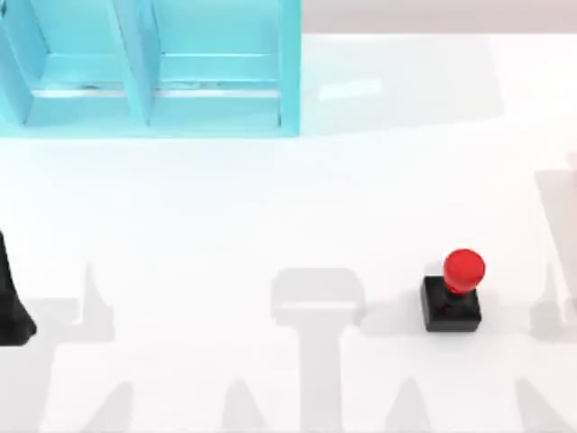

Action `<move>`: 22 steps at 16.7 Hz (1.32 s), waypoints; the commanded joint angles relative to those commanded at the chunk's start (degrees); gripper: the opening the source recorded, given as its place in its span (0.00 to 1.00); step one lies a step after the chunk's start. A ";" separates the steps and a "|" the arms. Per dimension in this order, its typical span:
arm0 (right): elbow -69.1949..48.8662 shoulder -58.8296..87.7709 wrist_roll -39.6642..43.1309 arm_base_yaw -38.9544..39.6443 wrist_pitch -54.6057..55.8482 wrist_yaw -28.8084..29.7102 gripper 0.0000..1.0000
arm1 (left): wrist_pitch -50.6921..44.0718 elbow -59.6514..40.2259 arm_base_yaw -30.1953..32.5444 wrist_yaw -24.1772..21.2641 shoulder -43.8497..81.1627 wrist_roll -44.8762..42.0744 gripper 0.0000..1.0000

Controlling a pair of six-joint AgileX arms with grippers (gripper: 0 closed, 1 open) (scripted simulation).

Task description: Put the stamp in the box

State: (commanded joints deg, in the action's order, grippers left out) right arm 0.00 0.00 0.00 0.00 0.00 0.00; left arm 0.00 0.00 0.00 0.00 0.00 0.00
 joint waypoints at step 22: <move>-74.70 88.73 -25.36 25.41 -63.06 0.43 1.00 | 0.00 0.00 0.00 0.00 0.00 0.00 1.00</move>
State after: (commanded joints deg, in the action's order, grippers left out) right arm -74.70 88.73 -25.36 25.41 -63.06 0.43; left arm 0.00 0.00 0.00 0.00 0.00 0.00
